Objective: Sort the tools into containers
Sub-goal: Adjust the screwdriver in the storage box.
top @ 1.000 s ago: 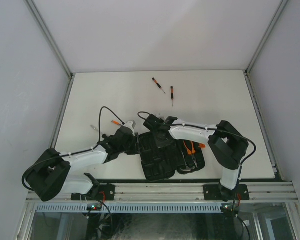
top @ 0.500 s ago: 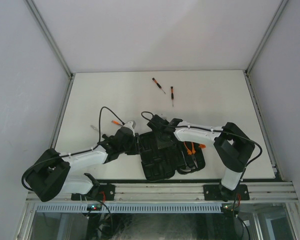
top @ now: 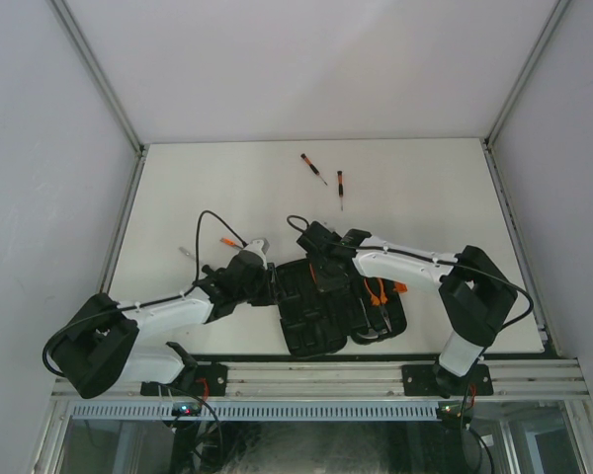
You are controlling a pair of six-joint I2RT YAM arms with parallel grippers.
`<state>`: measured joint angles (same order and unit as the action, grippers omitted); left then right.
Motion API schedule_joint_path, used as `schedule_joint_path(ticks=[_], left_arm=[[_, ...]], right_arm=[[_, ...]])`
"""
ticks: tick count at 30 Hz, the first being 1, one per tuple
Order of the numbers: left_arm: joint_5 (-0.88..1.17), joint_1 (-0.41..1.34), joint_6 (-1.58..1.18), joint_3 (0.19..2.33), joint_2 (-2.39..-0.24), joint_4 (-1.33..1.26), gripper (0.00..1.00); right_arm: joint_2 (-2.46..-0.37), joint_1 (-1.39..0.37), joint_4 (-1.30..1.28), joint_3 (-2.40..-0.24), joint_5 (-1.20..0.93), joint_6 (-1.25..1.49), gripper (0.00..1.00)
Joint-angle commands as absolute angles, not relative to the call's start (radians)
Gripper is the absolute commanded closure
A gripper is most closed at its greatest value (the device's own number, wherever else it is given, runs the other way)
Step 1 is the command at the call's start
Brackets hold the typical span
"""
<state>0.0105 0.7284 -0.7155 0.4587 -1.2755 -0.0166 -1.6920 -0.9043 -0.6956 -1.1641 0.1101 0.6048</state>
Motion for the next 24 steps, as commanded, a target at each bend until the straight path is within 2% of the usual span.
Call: schedule_joint_path(ticks=[1, 24], left_arm=[[0.041, 0.741, -0.726, 0.527, -1.253, -0.074, 0.62], [0.055, 0.741, -0.721, 0.530, -1.263, -0.081, 0.63]], right_arm=[[-1.692, -0.902, -0.730, -1.194, 0.151, 0.605, 0.93], [-1.786, -0.885, -0.663, -1.194, 0.085, 0.583, 1.00]])
